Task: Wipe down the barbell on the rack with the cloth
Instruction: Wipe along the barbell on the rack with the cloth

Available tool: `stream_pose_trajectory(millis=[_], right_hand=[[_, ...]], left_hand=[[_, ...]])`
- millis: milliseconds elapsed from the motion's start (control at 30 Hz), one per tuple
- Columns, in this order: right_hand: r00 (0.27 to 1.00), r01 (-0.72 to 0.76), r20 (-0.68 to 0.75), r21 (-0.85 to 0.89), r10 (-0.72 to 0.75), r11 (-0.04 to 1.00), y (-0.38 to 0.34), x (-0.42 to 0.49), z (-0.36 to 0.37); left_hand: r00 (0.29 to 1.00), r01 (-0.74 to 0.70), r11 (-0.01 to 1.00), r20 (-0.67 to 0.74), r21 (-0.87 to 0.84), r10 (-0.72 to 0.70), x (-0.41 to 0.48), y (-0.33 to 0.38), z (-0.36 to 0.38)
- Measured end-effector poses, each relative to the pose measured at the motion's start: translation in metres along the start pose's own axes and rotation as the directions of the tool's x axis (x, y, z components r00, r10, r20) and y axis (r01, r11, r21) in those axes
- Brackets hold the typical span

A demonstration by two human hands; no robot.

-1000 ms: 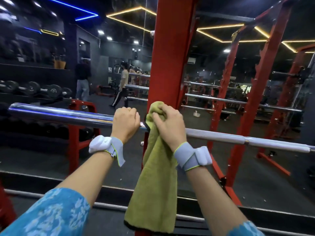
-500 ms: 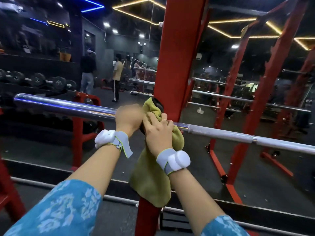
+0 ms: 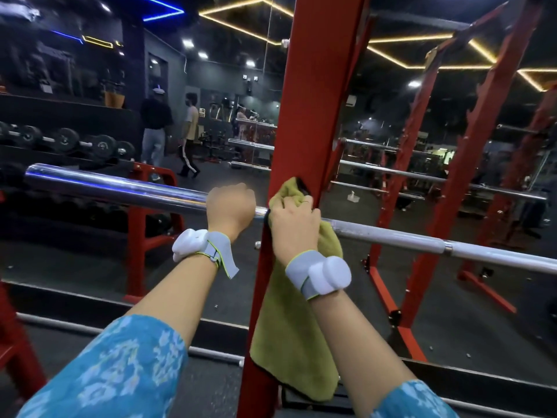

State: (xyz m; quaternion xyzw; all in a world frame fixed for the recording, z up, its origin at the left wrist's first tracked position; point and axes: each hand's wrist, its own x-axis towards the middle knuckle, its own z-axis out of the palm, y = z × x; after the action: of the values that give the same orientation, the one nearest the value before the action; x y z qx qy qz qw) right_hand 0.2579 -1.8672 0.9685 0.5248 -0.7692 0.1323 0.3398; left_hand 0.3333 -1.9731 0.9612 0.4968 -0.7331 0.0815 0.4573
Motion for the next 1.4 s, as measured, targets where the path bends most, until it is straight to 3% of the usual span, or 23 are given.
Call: stream_pose_trajectory(millis=[200, 267, 400, 500, 733, 867, 967, 1067, 1133, 1200, 1233, 1300, 1333, 1400], right_hand=[[0.994, 0.11, -0.029, 0.081, -0.108, 0.991, -0.013, -0.001, 0.002], [0.997, 0.036, -0.077, 0.107, -0.028, 0.994, -0.003, -0.003, 0.004], [0.999, -0.037, -0.003, 0.02, 0.037, 0.999, 0.013, -0.003, 0.002], [0.986, -0.169, -0.005, 0.021, 0.169, 0.985, 0.002, -0.006, -0.01], [0.998, 0.05, 0.03, 0.089, -0.053, 0.995, -0.022, -0.012, -0.004], [0.999, -0.027, 0.023, 0.095, 0.025, 0.995, -0.008, -0.025, -0.006], [0.992, 0.064, 0.093, 0.25, -0.09, 0.966, 0.012, -0.027, -0.011], [0.987, 0.114, -0.148, 0.318, -0.07, 0.941, 0.038, -0.018, -0.022], [0.939, 0.122, -0.342, 0.282, -0.019, 0.952, 0.051, -0.002, -0.022], [0.906, 0.216, -0.406, 0.204, -0.118, 0.955, 0.066, 0.01, -0.025], [0.916, 0.282, -0.342, 0.181, -0.208, 0.942, 0.072, 0.016, -0.025], [0.934, 0.356, -0.035, 0.163, -0.355, 0.92, 0.081, 0.023, -0.017], [0.923, 0.348, 0.104, 0.185, -0.371, 0.919, 0.086, 0.024, -0.009], [0.927, 0.266, 0.188, 0.277, -0.323, 0.923, 0.094, 0.02, 0.002]], left_hand=[[1.0, -0.026, 1.0, -0.013, -0.001, 0.026, 0.001, -0.002, -0.001], [1.0, -0.026, 1.0, -0.002, 0.003, 0.026, 0.0, -0.001, -0.002], [1.0, -0.021, 1.0, -0.004, -0.01, 0.021, -0.001, 0.0, -0.003], [1.0, -0.021, 0.999, -0.022, -0.029, 0.021, -0.001, 0.0, -0.001], [0.999, -0.038, 0.999, -0.04, -0.027, 0.036, -0.001, -0.003, -0.002], [0.997, -0.06, 0.997, -0.056, -0.041, 0.057, -0.001, -0.004, 0.002], [0.994, -0.07, 0.997, -0.093, -0.043, 0.065, -0.001, -0.006, 0.007], [0.995, -0.067, 0.997, -0.077, -0.041, 0.064, -0.001, -0.005, 0.006], [0.996, -0.059, 0.998, -0.076, -0.035, 0.056, 0.001, -0.005, 0.005], [0.995, -0.06, 0.998, -0.087, -0.033, 0.057, 0.001, -0.005, 0.006], [0.993, -0.066, 0.997, -0.097, -0.035, 0.062, 0.0, -0.006, 0.007], [0.99, -0.078, 0.996, -0.124, -0.043, 0.072, 0.0, -0.007, 0.009], [0.99, -0.076, 0.996, -0.12, -0.042, 0.07, -0.001, -0.007, 0.009], [0.992, -0.079, 0.996, -0.103, -0.036, 0.075, -0.001, -0.007, 0.008]])
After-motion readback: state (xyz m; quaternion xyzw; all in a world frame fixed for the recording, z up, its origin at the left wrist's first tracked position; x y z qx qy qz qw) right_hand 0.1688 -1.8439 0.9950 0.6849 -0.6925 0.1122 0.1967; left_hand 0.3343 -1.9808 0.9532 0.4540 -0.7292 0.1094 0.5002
